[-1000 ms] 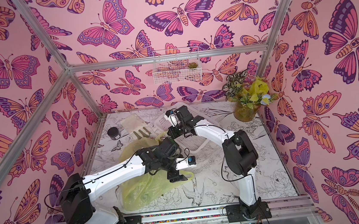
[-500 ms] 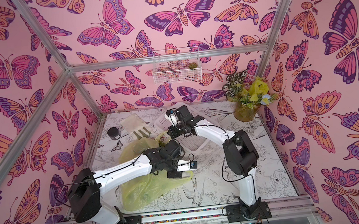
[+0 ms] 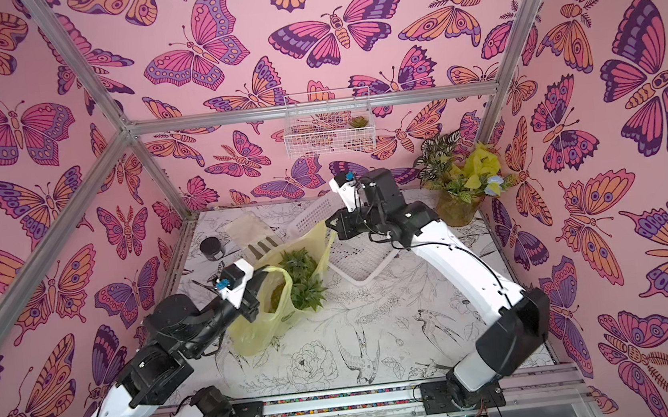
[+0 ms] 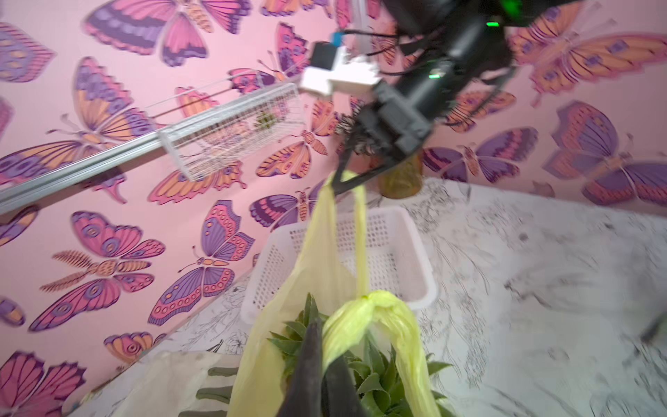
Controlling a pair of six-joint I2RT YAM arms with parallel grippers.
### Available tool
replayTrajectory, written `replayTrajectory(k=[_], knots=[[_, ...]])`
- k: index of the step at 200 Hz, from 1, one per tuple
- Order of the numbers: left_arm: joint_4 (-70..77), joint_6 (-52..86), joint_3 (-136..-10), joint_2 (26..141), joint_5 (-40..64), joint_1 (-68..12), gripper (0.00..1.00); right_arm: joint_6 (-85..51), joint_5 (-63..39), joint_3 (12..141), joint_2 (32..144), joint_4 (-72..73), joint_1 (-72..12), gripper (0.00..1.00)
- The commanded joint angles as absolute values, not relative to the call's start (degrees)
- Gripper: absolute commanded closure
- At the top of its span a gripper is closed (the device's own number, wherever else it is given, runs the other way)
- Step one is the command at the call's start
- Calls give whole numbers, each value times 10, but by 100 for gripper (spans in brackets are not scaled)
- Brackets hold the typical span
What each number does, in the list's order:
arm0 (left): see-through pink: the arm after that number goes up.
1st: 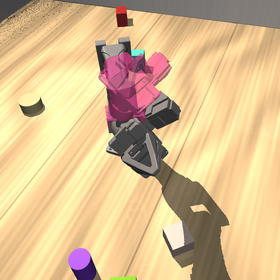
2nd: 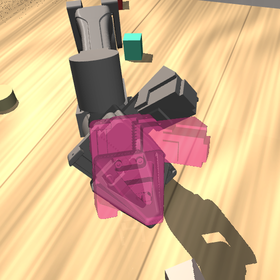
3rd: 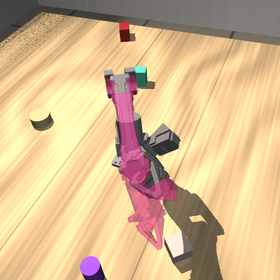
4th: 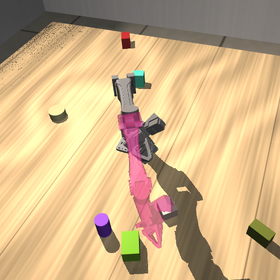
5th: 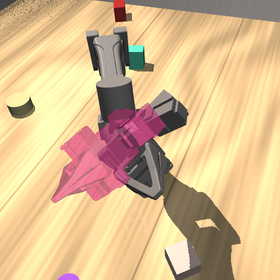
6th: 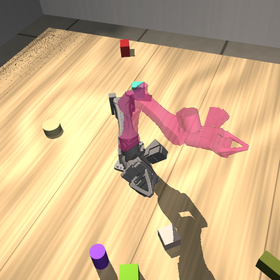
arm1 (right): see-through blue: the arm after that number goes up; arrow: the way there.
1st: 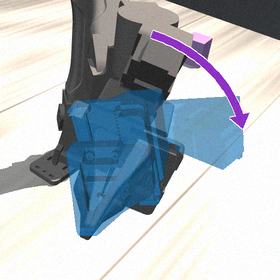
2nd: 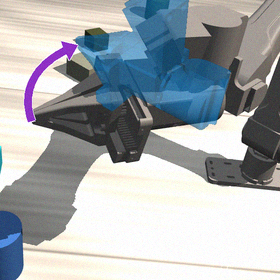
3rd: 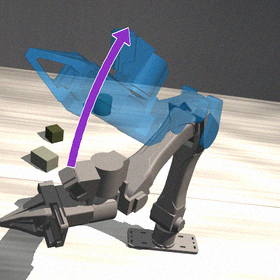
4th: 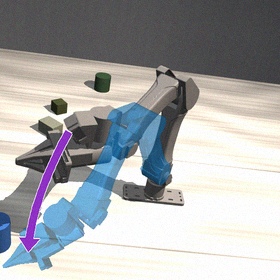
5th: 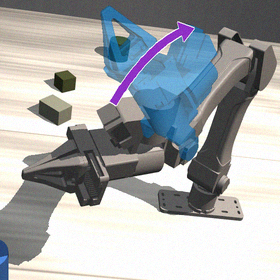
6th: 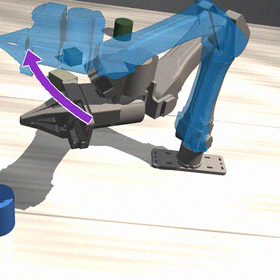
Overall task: Place the pineapple into a plastic bag & tie a knot
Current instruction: Adjust the plastic bag at the center of the board.
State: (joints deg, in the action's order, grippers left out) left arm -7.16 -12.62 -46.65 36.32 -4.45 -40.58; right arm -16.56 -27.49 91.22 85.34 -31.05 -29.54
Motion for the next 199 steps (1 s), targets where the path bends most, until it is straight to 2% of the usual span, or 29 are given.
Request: replayTrajectory(k=[1, 22, 71, 83, 128, 140, 160, 199], knots=[[-38, -27, -475, 377, -152, -377, 100, -204, -340, 958, 809, -329, -278, 100], [-75, 40, -503, 399, -184, -337, 100, -228, -374, 995, 779, -345, -272, 100], [-83, 65, -497, 410, -8, -303, 100, -239, -395, 976, 716, -365, -272, 100], [-71, 71, -485, 413, 40, -301, 100, -208, -374, 945, 703, -400, -272, 100], [60, 88, -427, 406, 242, -300, 100, -79, -164, 889, 665, -565, -272, 100], [95, 92, -420, 411, 249, -300, 100, -66, -105, 896, 656, -582, -272, 100], [136, 83, -427, 432, 240, -300, 100, -47, -62, 917, 647, -586, -271, 100], [194, 51, -485, 492, 208, -286, 100, -44, -72, 944, 631, -551, -272, 100]])
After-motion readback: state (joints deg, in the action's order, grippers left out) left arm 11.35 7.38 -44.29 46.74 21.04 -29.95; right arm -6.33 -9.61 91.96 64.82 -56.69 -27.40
